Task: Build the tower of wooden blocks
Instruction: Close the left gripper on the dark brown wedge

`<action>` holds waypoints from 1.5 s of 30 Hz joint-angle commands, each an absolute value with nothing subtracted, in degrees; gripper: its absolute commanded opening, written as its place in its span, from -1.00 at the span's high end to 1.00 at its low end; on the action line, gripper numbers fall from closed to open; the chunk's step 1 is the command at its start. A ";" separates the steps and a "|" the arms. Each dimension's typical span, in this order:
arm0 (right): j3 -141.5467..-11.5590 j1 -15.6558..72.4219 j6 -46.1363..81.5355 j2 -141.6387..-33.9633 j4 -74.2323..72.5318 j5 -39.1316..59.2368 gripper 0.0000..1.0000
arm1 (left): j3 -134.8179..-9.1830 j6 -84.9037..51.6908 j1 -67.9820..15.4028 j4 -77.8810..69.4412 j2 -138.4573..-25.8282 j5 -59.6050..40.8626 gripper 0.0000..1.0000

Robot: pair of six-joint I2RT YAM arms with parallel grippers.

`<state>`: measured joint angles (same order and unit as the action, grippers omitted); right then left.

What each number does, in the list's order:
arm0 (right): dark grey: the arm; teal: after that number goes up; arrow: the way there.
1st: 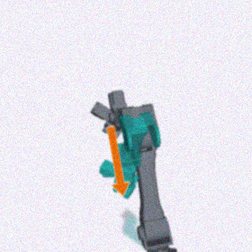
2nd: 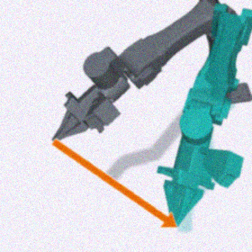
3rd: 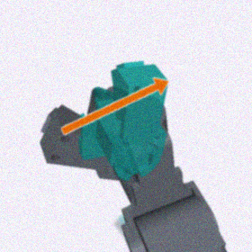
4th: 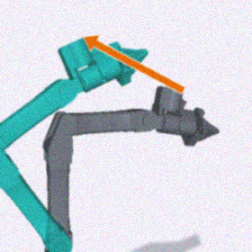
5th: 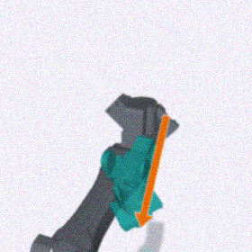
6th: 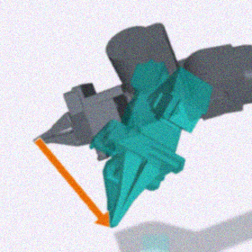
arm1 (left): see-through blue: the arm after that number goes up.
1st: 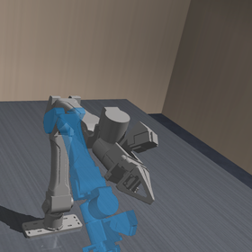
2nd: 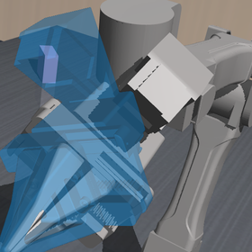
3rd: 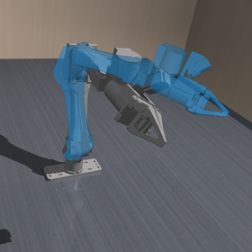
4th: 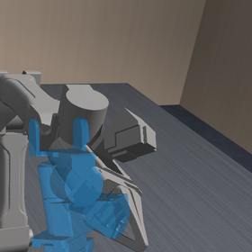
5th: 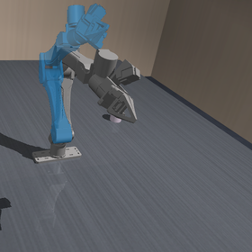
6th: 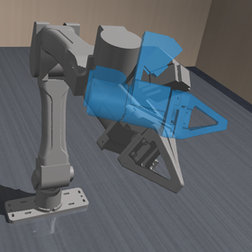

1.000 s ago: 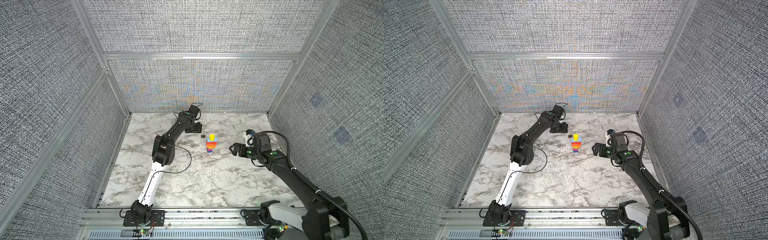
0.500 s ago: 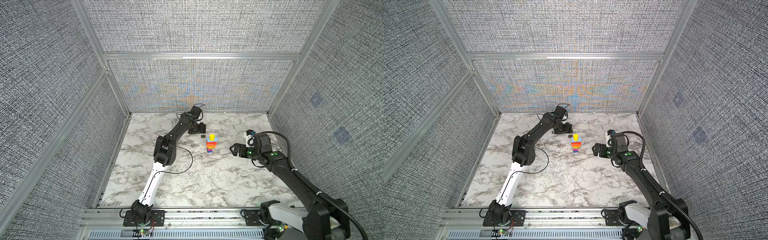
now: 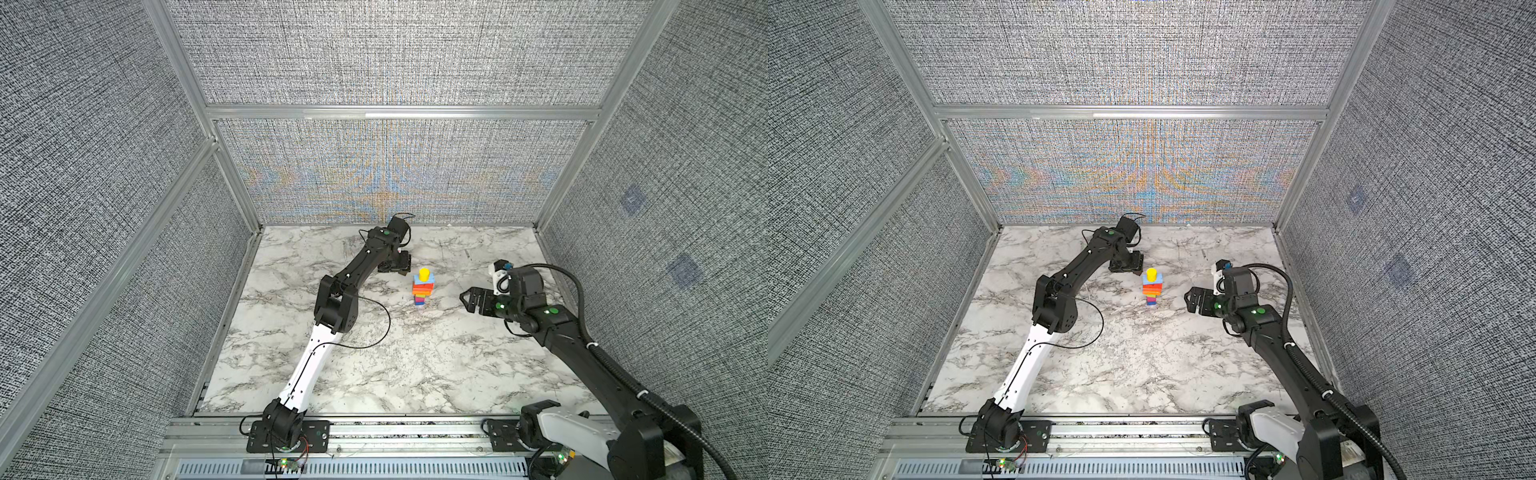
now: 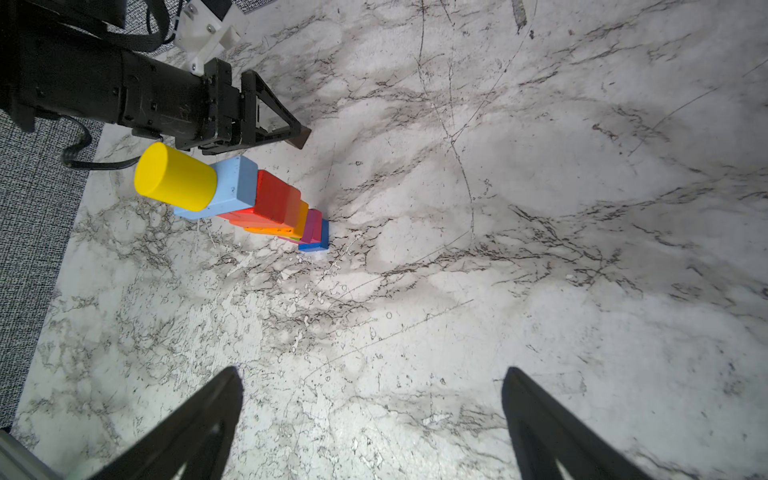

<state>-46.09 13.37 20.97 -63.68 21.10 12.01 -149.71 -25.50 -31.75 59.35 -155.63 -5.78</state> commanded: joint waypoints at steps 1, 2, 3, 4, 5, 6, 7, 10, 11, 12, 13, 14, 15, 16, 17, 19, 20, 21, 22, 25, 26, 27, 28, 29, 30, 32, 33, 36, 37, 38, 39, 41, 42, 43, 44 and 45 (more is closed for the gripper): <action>-45.97 13.40 21.21 -63.19 20.02 12.62 -0.98 | -150.03 -25.58 -31.81 60.91 -155.65 -3.27 -0.30; -45.89 13.38 21.18 -63.07 19.94 12.70 -0.98 | -150.13 -25.58 -31.81 60.99 -155.63 -3.00 -0.26; -45.77 13.36 21.21 -62.84 19.99 12.66 -0.98 | -150.12 -25.58 -31.82 61.06 -155.65 -2.80 -0.23; -45.75 13.38 21.25 -62.80 20.00 12.68 -0.99 | -150.11 -25.62 -31.66 61.08 -155.65 -2.73 -0.18; -45.74 13.37 21.18 -62.67 19.96 12.68 -0.98 | -150.13 -25.58 -31.65 61.08 -155.66 -2.72 -0.13; -45.71 13.36 21.18 -62.59 19.96 12.67 -0.99 | -150.06 -25.58 -31.63 61.08 -155.53 -2.78 -0.06; -45.69 13.36 21.18 -62.47 20.06 12.66 -0.99 | -150.01 -25.53 -31.64 60.95 -155.56 -2.97 -0.01; -45.59 13.41 21.18 -62.23 20.03 12.57 -0.98 | -149.94 -25.40 -31.60 60.73 -155.37 -3.59 0.04; -45.59 13.41 21.17 -62.17 19.96 12.48 -0.98 | -149.93 -25.40 -31.60 60.73 -155.31 -3.60 0.04; -45.48 13.43 21.19 -62.09 20.08 12.48 -0.98 | -149.88 -25.49 -31.62 60.73 -155.31 -3.60 0.06; -45.57 13.38 21.19 -62.07 20.08 12.48 -0.99 | -149.85 -25.49 -31.55 60.82 -155.32 -3.47 0.11; -45.51 13.37 21.24 -61.98 20.06 12.48 -0.98 | -149.77 -25.62 -31.48 60.90 -155.23 -3.32 0.17; -45.52 13.36 21.18 -61.92 20.12 12.48 -0.98 | -149.44 -25.83 -31.30 60.83 -155.08 -3.34 0.21; -45.48 13.42 21.19 -61.80 20.08 12.48 -0.98 | -148.97 -26.00 -31.14 60.66 -154.91 -3.42 0.24; -45.52 13.37 21.18 -61.70 20.09 12.48 -0.98 | -148.35 -26.27 -30.79 60.33 -154.63 -3.49 0.27; -45.49 13.37 21.11 -61.56 20.20 12.48 -0.99 | -147.21 -26.53 -30.27 59.82 -154.20 -3.51 0.31; -45.36 13.42 21.14 -61.44 20.19 12.48 -0.98 | -146.92 -26.54 -29.99 59.78 -154.06 -3.51 0.35; -45.40 13.42 21.09 -61.39 20.20 12.48 -0.98 | -146.70 -26.54 -29.69 59.76 -153.98 -3.39 0.38; -45.36 13.38 21.10 -61.35 20.16 12.48 -0.98 | -146.46 -26.54 -29.55 59.77 -153.83 -3.34 0.41; -45.37 13.37 21.10 -61.35 20.07 12.39 -0.98 | -145.70 -26.46 -29.01 59.71 -153.46 -2.98 0.50; -45.38 13.37 21.12 -61.43 20.09 12.39 -0.99 | -145.35 -26.46 -28.70 59.76 -153.23 -2.77 0.52; -45.36 13.40 21.13 -61.43 20.13 12.41 -0.98 | -144.84 -26.50 -28.45 59.70 -152.89 -2.55 0.53; -45.43 13.37 21.11 -61.44 20.12 12.40 -0.98 | -144.24 -26.52 -28.30 59.56 -152.44 -2.37 0.54; -45.39 13.41 21.10 -61.41 20.11 12.39 -0.98 | -143.28 -26.54 -28.04 59.02 -151.76 -2.43 0.53; -45.38 13.36 21.17 -61.44 20.13 12.39 -0.98 | -142.03 -26.54 -27.93 58.21 -150.87 -3.03 0.51; -45.36 13.36 21.11 -61.43 20.03 12.40 -0.98 | -139.69 -26.59 -27.81 56.02 -148.75 -3.83 0.23; -45.43 13.43 21.11 -61.52 20.03 12.41 -0.98 | -139.14 -26.76 -27.92 55.38 -148.08 -4.23 0.09; -45.36 13.39 21.10 -61.57 20.00 12.39 -0.98 | -138.47 -27.88 -28.03 53.40 -146.58 -5.01 -0.13; -45.37 13.39 21.05 -61.55 20.07 12.35 -0.98 | -138.51 -28.27 -28.24 52.74 -146.41 -5.22 -0.17; -45.40 13.41 21.01 -61.52 20.08 12.35 -0.99 | -138.75 -28.54 -28.34 52.21 -146.45 -5.26 -0.20; -45.41 13.44 21.03 -61.39 20.20 12.35 -0.98 | -139.25 -28.71 -28.54 51.97 -146.67 -5.04 -0.22; -45.48 13.40 21.02 -61.35 20.29 12.36 -0.98 | -141.46 -29.09 -28.99 52.41 -147.94 -4.27 -0.25; -45.42 13.36 21.01 -61.29 20.30 12.22 -0.98 | -142.77 -29.26 -29.13 52.91 -148.87 -4.04 -0.27; -45.45 13.36 21.04 -61.22 20.28 12.22 -0.98 | -144.68 -29.42 -29.33 53.62 -149.90 -3.98 -0.28; -45.41 13.37 21.09 -61.22 20.30 12.31 -0.98 | -146.68 -29.61 -29.51 54.36 -151.17 -3.95 -0.29; -45.41 13.36 21.03 -61.05 20.17 12.35 -0.98 | -148.30 -29.77 -29.69 55.01 -152.18 -3.83 -0.30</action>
<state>-45.39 13.41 21.10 -61.32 20.84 12.40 -145.29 -28.95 -29.36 53.76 -150.36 -4.49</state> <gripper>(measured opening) 0.992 0.646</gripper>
